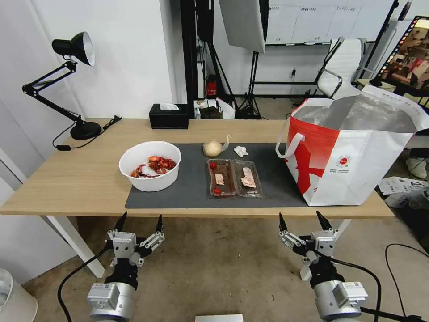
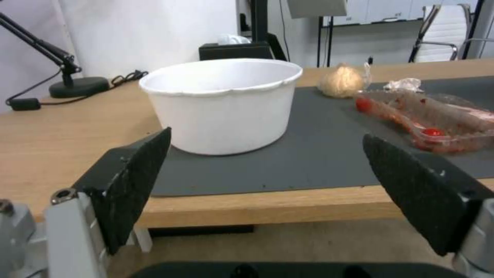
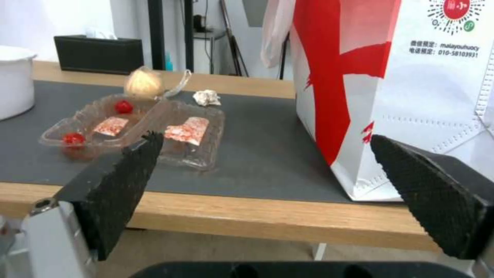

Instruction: Pick up the trash from the table and place it into the takeout bag.

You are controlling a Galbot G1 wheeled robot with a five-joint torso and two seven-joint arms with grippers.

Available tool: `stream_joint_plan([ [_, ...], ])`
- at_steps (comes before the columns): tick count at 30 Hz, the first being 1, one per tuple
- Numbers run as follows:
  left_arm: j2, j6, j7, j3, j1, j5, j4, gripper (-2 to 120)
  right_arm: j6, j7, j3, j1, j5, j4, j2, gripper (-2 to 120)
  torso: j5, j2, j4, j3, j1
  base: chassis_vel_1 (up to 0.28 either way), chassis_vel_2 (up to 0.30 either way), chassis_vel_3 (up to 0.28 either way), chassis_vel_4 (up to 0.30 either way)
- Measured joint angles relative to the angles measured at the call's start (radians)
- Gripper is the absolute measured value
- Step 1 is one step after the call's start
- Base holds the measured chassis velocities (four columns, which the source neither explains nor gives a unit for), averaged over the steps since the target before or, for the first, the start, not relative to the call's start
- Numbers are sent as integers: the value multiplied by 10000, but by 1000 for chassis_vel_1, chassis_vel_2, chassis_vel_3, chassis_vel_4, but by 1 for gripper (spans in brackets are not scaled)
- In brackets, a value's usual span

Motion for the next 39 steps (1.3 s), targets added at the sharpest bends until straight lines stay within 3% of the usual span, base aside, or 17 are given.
stream_joint_plan([
  [26,0,0,0,0,0,0,0,100,0,0,0,0,0,0,0,100,0,0,0,0,0,0,0,0,0],
  [33,96,35,-299,48,-180,-199,-140,100,-13,0,21,34,90,4,-94,100,-3,0,6,0,0,0,0,0,0],
  [34,223,42,-561,70,-454,-358,-361,100,-31,5,44,88,192,3,-238,100,1,1,-2,-1,0,0,0,0,0],
  [37,207,42,-488,76,-517,-322,-304,100,-104,29,106,265,567,6,-610,100,-4,0,-4,0,3,0,0,0,0],
  [39,256,75,-625,119,-577,-436,-329,100,-185,59,184,478,963,6,-1007,100,0,0,10,0,-1,0,0,0,0],
])
